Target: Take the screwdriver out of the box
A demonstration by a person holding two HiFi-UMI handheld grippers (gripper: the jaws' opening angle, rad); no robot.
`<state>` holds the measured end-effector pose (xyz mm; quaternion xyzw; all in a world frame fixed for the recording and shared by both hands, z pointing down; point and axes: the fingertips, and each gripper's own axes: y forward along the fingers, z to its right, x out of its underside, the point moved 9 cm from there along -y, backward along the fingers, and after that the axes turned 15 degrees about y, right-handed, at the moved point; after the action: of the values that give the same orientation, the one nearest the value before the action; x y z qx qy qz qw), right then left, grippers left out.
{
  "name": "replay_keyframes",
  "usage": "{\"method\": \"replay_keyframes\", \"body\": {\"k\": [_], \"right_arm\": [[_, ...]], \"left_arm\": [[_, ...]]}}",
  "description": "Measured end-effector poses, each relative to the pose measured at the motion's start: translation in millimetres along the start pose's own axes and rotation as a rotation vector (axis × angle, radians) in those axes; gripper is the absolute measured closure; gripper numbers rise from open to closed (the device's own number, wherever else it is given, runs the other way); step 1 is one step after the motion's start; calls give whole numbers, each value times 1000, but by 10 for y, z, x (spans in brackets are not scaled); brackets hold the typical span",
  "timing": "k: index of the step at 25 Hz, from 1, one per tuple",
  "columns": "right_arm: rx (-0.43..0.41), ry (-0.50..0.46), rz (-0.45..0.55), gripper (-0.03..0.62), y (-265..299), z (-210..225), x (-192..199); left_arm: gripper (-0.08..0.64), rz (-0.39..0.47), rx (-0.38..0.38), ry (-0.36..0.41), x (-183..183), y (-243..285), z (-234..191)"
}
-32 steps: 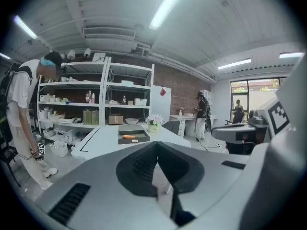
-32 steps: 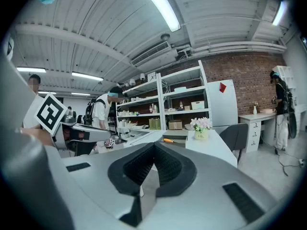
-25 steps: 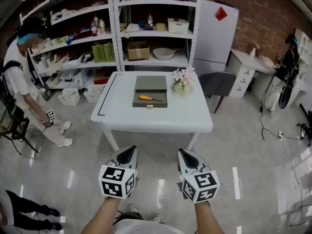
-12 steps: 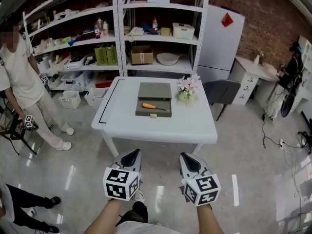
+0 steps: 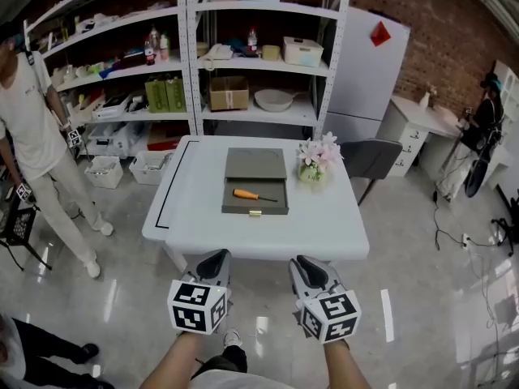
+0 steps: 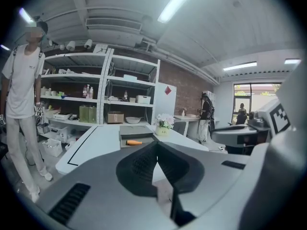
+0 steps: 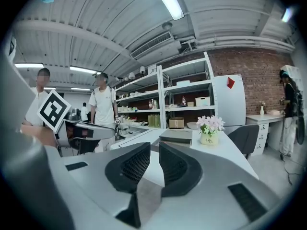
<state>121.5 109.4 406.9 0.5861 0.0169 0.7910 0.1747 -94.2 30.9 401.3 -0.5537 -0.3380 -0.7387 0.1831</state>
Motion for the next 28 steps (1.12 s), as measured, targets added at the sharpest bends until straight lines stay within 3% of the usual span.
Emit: {"method": "replay_keyframes", "body": {"k": [17, 28], "right_arm": [[73, 19, -37, 491, 1258, 97, -378], [53, -35, -106, 451, 1810, 127, -514]], "left_arm": [[554, -14, 73, -5, -104, 898, -1054], [554, -7, 89, -24, -77, 1256, -1442]]}}
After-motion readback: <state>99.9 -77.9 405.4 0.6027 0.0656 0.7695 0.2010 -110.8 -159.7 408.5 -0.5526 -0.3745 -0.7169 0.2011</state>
